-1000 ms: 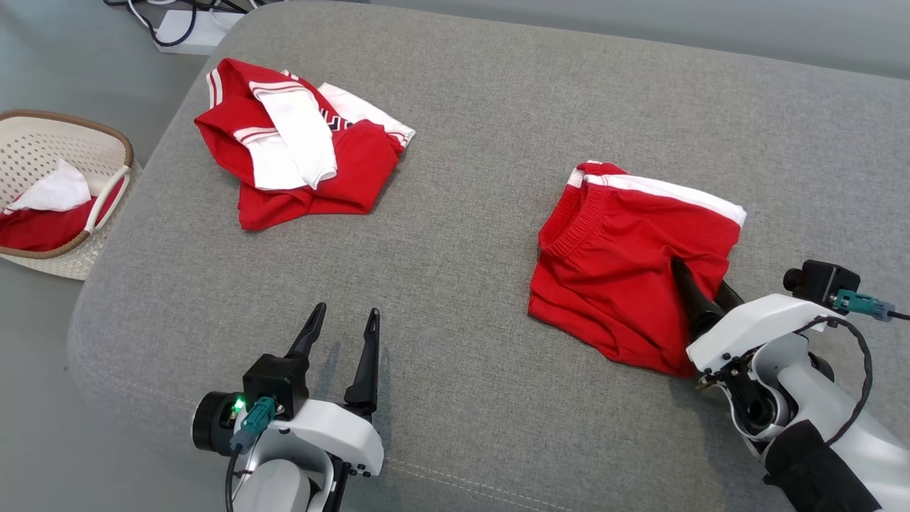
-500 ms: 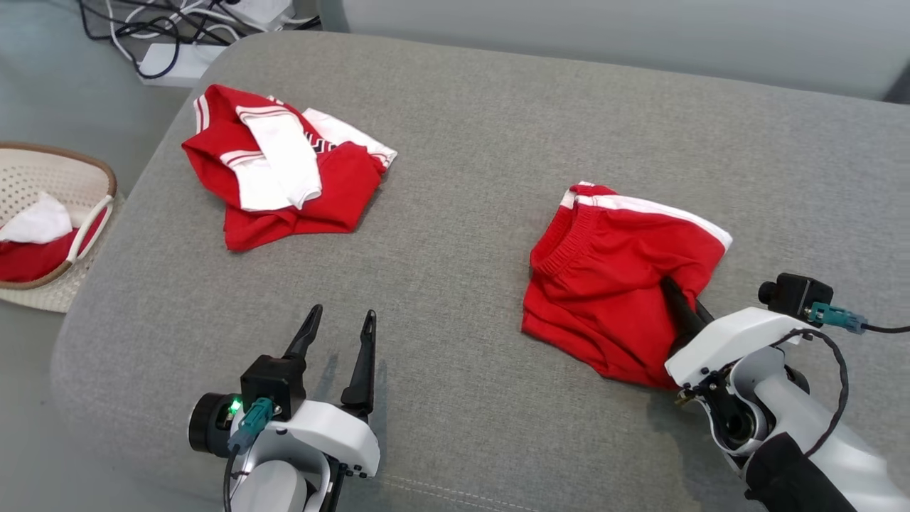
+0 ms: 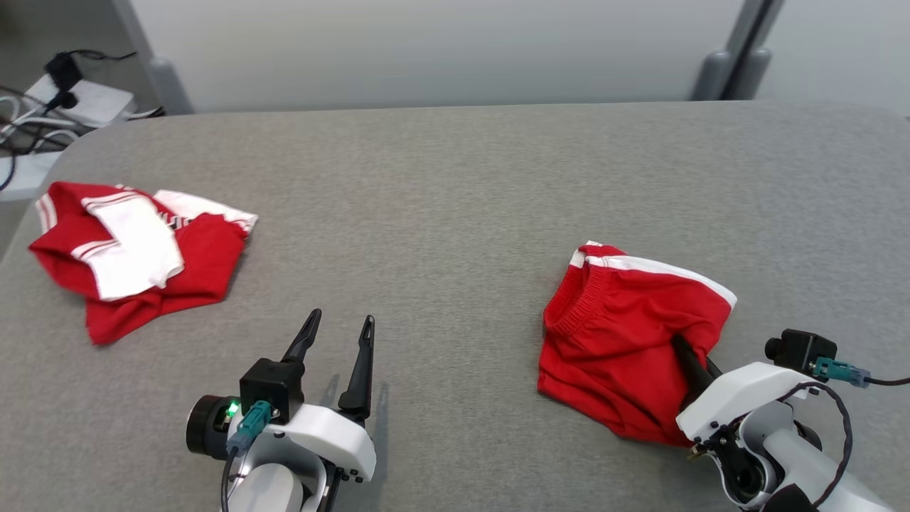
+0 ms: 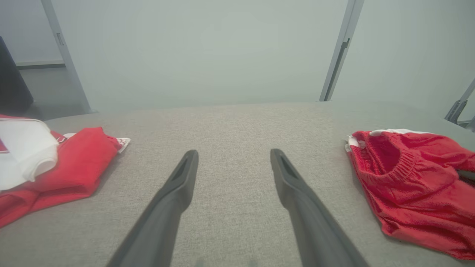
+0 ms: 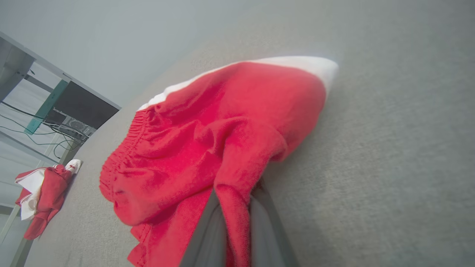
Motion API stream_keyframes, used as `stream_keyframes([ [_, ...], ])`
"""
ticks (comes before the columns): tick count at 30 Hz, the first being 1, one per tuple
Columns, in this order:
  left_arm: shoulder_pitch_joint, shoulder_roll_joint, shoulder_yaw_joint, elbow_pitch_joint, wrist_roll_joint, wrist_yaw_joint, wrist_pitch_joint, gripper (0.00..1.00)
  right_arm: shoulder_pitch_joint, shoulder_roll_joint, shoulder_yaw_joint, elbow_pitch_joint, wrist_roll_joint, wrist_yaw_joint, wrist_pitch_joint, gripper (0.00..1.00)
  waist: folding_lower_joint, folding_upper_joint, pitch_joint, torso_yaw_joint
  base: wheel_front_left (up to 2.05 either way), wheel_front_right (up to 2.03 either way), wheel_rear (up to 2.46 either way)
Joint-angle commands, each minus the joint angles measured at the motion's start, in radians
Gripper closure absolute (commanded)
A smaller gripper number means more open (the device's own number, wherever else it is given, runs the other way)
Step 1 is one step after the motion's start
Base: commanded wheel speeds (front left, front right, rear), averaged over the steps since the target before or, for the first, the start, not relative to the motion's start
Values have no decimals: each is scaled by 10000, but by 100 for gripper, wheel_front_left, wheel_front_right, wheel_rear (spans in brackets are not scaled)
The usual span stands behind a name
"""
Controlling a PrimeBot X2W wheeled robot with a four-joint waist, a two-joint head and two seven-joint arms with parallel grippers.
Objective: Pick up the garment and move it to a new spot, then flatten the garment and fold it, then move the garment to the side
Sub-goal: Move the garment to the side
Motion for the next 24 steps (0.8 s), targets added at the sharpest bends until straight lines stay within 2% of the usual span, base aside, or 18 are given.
stream_keyframes([
  [1,-100,66,360,-202,32,-69,-59,0,180,-89,74,-124,37,71,-211,100,0,-1,-256,-1125,0,0,0],
  [7,-142,66,462,-252,78,-46,-59,0,192,-153,52,-147,69,71,-218,100,0,-1,-54,-2355,0,0,0],
  [12,-250,66,541,-354,196,-51,-59,0,67,-181,64,-98,19,71,-219,100,0,-1,248,-2931,0,0,0],
  [17,-502,66,459,-406,339,-137,-59,0,-685,-427,321,305,-544,71,-220,100,0,-1,719,-2942,0,0,0],
  [24,-879,66,402,-673,720,-275,-59,0,-2544,-1203,291,1668,-1536,71,-221,100,0,-1,1449,-2206,0,0,0],
])
